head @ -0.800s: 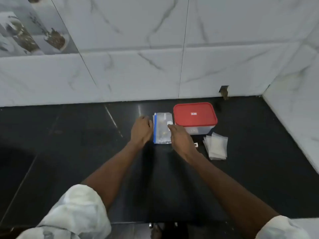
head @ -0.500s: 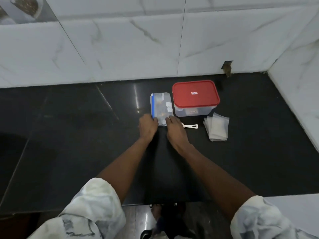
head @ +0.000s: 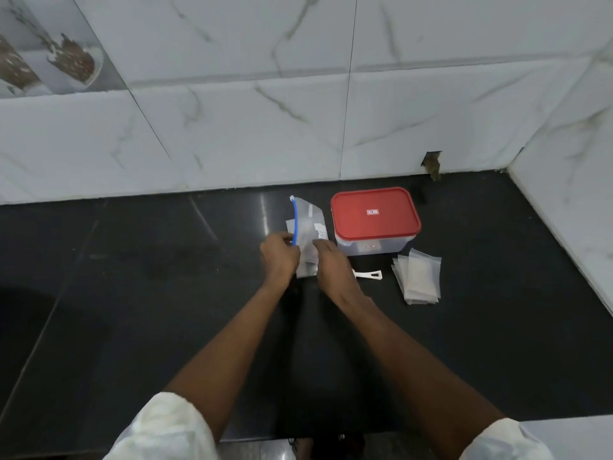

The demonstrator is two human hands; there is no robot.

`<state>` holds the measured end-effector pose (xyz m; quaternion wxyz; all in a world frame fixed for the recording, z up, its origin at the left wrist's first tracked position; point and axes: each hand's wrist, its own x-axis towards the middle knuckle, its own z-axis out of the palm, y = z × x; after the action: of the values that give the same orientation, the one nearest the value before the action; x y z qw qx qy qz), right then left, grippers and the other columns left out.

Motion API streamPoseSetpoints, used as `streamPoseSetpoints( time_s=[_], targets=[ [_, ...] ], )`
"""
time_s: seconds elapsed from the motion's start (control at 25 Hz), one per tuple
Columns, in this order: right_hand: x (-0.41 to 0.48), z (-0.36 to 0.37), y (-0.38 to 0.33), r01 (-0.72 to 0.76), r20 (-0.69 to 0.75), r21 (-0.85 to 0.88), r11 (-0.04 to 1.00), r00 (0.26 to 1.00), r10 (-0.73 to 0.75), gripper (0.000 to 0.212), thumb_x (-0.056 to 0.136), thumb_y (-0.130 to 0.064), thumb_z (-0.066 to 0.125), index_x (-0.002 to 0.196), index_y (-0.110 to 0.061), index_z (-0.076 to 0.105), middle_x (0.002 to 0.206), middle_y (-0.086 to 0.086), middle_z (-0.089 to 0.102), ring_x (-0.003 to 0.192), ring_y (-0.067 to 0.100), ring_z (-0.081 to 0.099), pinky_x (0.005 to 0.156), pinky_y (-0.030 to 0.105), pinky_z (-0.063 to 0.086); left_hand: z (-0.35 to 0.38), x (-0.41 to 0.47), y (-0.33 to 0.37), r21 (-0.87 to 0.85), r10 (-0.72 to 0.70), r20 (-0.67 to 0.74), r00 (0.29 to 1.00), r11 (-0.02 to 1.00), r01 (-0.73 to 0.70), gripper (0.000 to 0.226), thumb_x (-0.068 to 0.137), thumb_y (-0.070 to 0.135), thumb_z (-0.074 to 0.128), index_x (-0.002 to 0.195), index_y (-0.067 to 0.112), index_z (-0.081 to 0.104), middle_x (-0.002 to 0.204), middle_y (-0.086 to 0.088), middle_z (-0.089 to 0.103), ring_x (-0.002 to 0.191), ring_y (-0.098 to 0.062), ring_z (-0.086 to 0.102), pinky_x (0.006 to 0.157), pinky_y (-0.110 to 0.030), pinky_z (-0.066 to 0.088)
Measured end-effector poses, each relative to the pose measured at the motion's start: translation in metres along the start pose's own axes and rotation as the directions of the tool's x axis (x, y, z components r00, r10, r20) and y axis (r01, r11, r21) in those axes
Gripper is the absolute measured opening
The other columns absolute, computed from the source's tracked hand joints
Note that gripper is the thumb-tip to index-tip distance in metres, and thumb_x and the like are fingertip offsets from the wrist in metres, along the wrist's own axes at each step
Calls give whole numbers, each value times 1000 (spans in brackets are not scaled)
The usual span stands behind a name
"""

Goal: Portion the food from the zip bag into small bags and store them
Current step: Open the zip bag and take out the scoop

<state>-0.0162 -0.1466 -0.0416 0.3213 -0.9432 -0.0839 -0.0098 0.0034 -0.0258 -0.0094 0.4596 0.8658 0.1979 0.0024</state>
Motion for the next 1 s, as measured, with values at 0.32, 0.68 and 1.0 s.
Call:
streamPoseSetpoints(
  time_s=[0.32,0.68,1.0],
  targets=[
    [84,-72,-5,-134,-73,378,916,982,173,50,97,-6,49,146,-11,39,147,9,45,132,23,45,110,26,33,-95,28,40,-78,223,356,907,975,-209,37,84,-2,61,88,29,81,85,-9,76,79,-16,66,72,-36,59],
    [75,-77,2,0,-138,756,655,978,159,10,88,-1,67,98,-4,67,93,21,72,85,22,71,81,29,57,-136,55,49,-211,250,300,920,958,-192,26,92,-7,60,100,13,75,100,-4,75,97,-22,70,77,-26,62],
    [67,-65,8,-25,-109,730,683,982,153,7,84,-4,73,90,-1,70,80,13,71,73,15,66,74,30,53,-81,45,72,200,513,287,809,794,-574,34,84,45,75,114,29,74,120,10,71,116,-9,61,123,-55,8]
  ],
)
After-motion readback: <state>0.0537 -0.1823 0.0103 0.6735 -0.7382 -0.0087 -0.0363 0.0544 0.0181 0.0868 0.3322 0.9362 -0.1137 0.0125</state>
